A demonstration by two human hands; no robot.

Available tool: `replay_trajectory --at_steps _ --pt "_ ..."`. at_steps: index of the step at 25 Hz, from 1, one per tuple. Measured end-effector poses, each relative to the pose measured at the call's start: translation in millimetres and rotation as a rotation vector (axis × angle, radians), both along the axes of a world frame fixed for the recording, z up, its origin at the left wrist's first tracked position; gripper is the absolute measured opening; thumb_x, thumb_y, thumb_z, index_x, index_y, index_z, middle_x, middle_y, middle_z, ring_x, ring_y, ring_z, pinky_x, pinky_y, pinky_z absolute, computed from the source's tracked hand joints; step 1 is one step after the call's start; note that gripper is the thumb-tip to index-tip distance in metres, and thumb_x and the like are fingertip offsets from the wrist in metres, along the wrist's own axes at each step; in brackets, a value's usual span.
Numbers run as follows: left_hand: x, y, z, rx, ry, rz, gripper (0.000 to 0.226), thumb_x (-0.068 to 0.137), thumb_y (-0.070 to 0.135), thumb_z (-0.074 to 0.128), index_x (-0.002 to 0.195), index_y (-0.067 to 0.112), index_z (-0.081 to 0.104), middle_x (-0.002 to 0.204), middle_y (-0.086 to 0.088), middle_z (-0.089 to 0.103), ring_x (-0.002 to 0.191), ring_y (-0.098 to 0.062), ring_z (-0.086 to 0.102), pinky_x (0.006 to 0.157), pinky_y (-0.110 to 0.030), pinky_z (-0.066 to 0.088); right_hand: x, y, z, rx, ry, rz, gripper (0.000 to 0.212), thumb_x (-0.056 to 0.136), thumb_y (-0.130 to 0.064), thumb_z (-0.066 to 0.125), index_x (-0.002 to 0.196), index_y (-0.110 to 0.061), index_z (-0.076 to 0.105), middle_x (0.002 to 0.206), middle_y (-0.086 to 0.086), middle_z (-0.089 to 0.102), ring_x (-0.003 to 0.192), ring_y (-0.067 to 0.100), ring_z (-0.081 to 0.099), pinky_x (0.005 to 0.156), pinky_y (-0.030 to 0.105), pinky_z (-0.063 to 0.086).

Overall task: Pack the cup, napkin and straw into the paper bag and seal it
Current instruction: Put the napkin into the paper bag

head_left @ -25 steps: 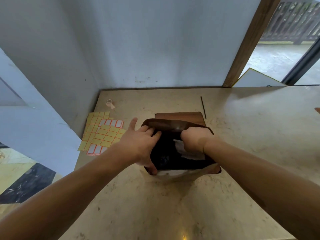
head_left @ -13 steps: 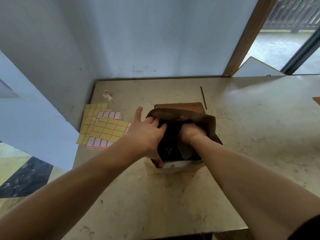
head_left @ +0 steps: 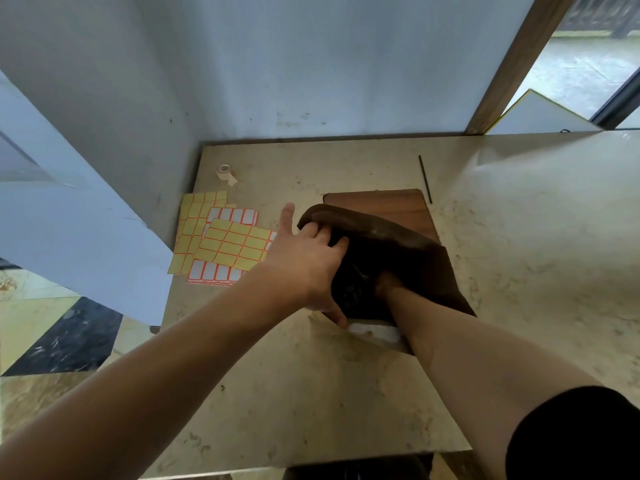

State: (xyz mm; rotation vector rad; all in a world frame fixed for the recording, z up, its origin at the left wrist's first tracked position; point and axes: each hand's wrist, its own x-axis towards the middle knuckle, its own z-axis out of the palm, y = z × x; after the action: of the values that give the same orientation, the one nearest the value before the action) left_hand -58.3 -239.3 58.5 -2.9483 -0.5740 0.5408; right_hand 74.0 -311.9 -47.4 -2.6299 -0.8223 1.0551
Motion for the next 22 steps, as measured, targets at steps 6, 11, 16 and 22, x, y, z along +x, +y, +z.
replay_trajectory --at_steps 6,11,16,22 --pt "0.6 -0.2 2.6 -0.010 0.009 -0.002 0.121 0.058 0.085 0.059 0.152 0.026 0.010 0.160 -0.005 0.017 0.148 -0.027 0.006 0.111 -0.067 -0.010 4.1 -4.9 4.5 -0.080 0.174 0.082 0.048 0.102 -0.019 0.041 0.148 -0.009 0.030 0.151 0.014 0.035 0.139 0.029 0.033 0.112 0.037 0.024" --pt "4.1 0.8 3.0 -0.017 0.028 0.001 0.121 0.058 0.085 0.059 0.152 0.028 0.009 0.160 -0.006 0.017 0.149 -0.027 0.005 0.110 -0.067 -0.012 10.6 -10.8 11.2 -0.145 0.147 0.212 0.046 0.102 -0.020 0.042 0.146 -0.010 0.034 0.150 0.015 0.038 0.138 0.029 0.035 0.111 0.037 0.026" --pt "4.7 3.6 4.1 -0.025 0.039 -0.009 0.120 0.059 0.084 0.061 0.152 0.031 0.007 0.161 -0.004 0.016 0.149 -0.027 0.004 0.110 -0.067 -0.014 17.5 -12.7 28.2 -0.183 0.085 0.304 0.044 0.100 -0.017 0.045 0.142 -0.008 0.041 0.145 0.015 0.044 0.133 0.029 0.042 0.108 0.035 0.031" --pt "14.5 4.8 8.2 -0.029 0.072 -0.010 0.116 0.061 0.079 0.064 0.151 0.034 0.007 0.160 -0.001 0.018 0.148 -0.027 0.009 0.109 -0.068 -0.013 21.8 -9.1 76.2 -0.105 -0.053 0.460 0.030 0.095 -0.011 0.048 0.123 -0.006 0.059 0.124 0.015 0.060 0.115 0.030 0.056 0.097 0.034 0.043"
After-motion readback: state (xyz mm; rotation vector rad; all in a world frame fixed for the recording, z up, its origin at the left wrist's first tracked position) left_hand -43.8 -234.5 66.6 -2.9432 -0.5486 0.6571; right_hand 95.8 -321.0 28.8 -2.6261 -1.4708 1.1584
